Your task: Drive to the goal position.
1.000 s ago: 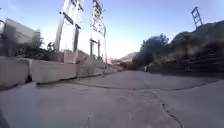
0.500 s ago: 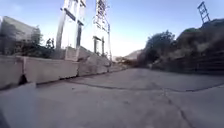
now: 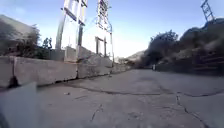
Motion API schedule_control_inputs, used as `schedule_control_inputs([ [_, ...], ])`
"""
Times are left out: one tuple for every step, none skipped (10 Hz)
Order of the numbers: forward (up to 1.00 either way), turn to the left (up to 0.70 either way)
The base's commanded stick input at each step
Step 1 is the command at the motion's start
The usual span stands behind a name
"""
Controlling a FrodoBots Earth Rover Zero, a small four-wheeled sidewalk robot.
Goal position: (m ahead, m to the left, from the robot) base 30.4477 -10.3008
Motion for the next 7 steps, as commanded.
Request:
schedule_control_inputs([
  [0.7, 0.0],
  [0.7, 0.0],
  [0.7, -0.27],
  [0.7, -0.27],
  [0.7, -0.27],
  [0.7, 0.0],
  [0.7, 0.0],
])
